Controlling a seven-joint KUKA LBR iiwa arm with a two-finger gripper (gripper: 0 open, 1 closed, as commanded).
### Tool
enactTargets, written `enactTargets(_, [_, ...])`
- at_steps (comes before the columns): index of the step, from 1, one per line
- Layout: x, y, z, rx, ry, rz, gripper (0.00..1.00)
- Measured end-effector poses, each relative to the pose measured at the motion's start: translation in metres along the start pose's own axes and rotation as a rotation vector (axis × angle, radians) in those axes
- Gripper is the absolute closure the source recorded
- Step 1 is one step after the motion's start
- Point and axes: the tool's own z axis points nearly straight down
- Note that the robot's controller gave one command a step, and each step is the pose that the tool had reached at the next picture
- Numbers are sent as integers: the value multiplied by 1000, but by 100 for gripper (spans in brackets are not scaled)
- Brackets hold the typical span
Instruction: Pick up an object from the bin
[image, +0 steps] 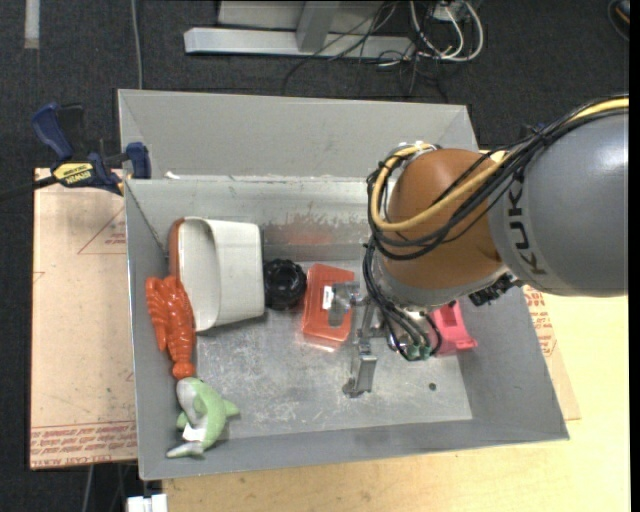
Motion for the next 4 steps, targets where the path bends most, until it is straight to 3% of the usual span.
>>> enactTargets(1, [-1,-1,-5,-1,-8,3,0])
enactTargets(2, [-60,36,1,-2,-5,26,0])
enactTargets(3, [-133,19,0,-1,-14,-47,0])
enactTargets(4, [-135,31,84,-2,-1,-58,0])
